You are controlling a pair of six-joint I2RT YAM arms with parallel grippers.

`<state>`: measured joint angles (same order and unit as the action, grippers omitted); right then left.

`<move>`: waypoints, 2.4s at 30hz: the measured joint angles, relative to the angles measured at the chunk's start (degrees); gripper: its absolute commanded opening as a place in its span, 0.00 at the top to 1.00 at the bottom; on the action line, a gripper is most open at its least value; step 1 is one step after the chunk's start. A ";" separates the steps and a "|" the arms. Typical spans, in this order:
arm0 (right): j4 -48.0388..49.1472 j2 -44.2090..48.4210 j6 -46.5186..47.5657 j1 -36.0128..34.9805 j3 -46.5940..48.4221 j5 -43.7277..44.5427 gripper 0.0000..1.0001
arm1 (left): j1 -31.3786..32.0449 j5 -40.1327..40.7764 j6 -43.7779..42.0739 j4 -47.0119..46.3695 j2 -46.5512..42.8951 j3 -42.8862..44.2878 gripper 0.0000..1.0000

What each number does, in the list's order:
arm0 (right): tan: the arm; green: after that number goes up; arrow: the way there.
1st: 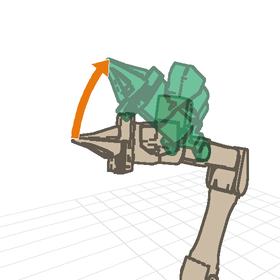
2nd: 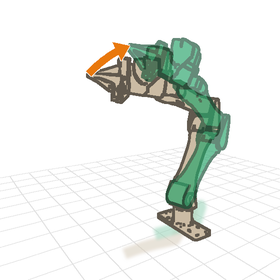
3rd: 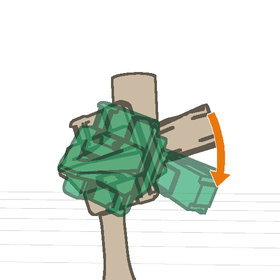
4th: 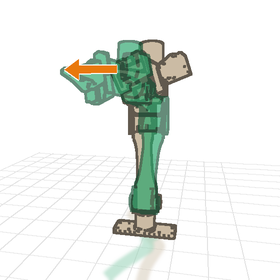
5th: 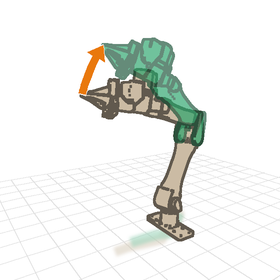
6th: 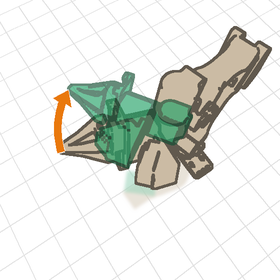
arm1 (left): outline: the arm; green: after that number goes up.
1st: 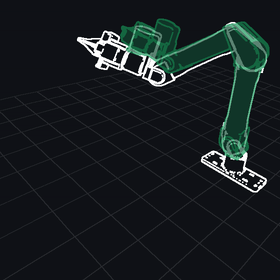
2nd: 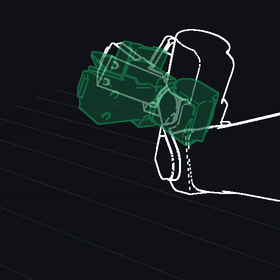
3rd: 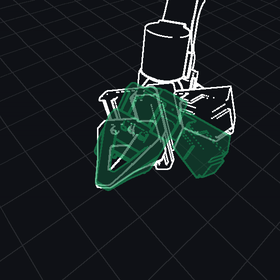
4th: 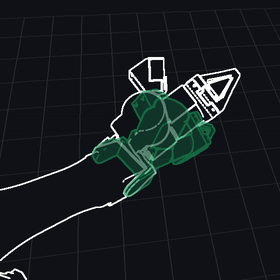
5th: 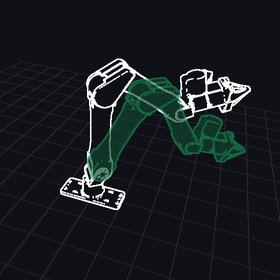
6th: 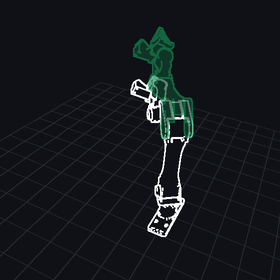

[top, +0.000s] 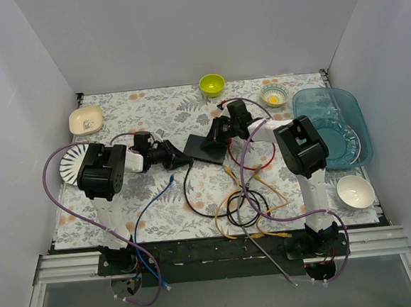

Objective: Pull the plug from the switch port

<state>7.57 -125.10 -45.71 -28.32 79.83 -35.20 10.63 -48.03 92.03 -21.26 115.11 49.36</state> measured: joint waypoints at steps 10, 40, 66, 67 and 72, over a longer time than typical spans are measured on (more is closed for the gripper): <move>-3.26 7.15 4.15 -1.57 -5.25 6.05 0.86 | 1.64 1.57 0.79 -0.63 -0.13 0.00 1.00; -11.69 7.96 9.31 -8.41 -6.45 13.40 0.86 | 2.34 7.80 -5.35 12.87 -16.85 -9.62 0.77; -29.38 32.26 17.64 3.58 -27.36 38.21 0.78 | 2.12 56.06 6.49 59.25 -43.87 -9.77 0.71; -29.35 32.65 17.90 3.56 -27.74 38.69 0.80 | 2.10 56.48 6.97 59.76 -43.43 -10.32 0.74; -28.61 35.87 18.53 3.19 -31.69 37.31 0.84 | 1.90 51.89 7.69 57.83 -41.59 -13.86 0.78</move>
<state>-21.04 -89.23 -27.18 -25.12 48.14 2.11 12.53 3.86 99.72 36.58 73.52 35.51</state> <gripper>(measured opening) 0.168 0.234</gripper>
